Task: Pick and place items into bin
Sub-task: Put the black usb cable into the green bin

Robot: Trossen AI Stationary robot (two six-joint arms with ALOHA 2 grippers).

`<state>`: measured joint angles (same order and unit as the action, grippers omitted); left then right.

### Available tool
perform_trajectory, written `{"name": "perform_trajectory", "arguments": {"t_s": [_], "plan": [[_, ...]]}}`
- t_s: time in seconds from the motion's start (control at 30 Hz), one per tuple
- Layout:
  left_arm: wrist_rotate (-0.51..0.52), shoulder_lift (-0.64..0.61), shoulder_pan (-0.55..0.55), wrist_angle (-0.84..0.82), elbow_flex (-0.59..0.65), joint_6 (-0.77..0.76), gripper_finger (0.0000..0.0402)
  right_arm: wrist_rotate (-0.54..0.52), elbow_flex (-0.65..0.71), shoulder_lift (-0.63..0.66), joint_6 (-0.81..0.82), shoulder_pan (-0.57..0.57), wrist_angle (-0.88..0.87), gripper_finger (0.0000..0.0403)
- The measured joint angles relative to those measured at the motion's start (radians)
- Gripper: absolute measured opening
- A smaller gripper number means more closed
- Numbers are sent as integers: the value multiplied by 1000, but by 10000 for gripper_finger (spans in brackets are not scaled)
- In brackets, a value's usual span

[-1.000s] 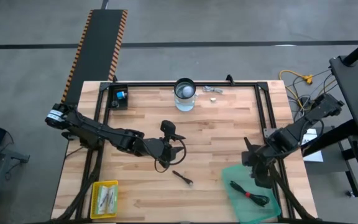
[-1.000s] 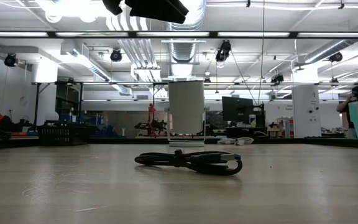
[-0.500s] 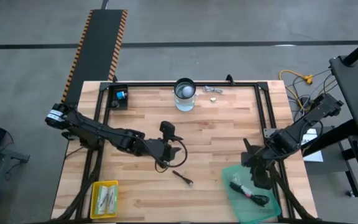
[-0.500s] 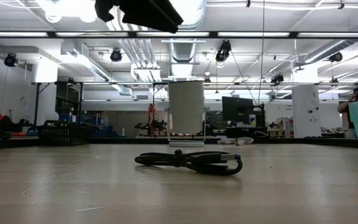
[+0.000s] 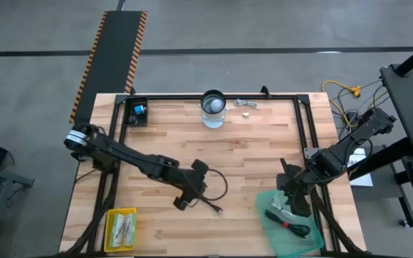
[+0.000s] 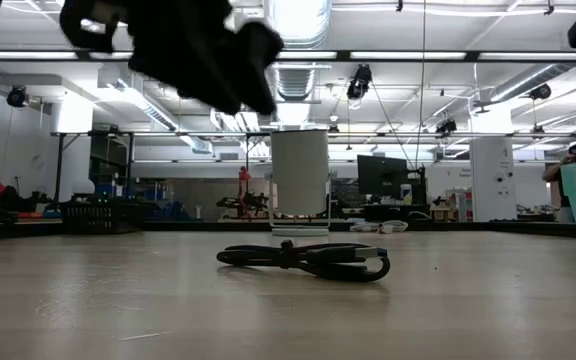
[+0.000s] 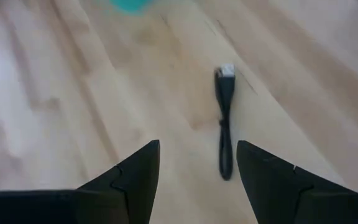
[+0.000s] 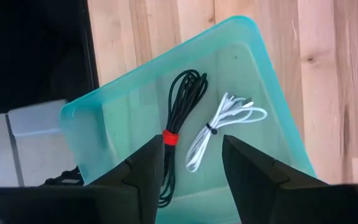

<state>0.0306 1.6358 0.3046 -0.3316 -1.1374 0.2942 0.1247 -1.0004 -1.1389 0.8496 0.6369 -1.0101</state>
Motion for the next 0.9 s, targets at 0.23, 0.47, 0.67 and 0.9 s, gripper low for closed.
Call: {"name": "perform_trajectory", "arguments": {"t_s": [0.23, 0.47, 0.67, 0.9], "plan": [[-109, 148, 0, 7, -5, -5, 196, -21, 0, 0, -23, 0, 4, 144], [-112, 245, -10, 13, -38, -27, 196, -50, 0, 0, -30, 0, 6, 145], [-167, 286, -47, 7, -61, -80, 187, -51, 0, -2, -49, 0, 23, 137], [-210, 298, -75, 8, -54, -71, 100, -56, 0, -2, -50, 0, 26, 129]]}}
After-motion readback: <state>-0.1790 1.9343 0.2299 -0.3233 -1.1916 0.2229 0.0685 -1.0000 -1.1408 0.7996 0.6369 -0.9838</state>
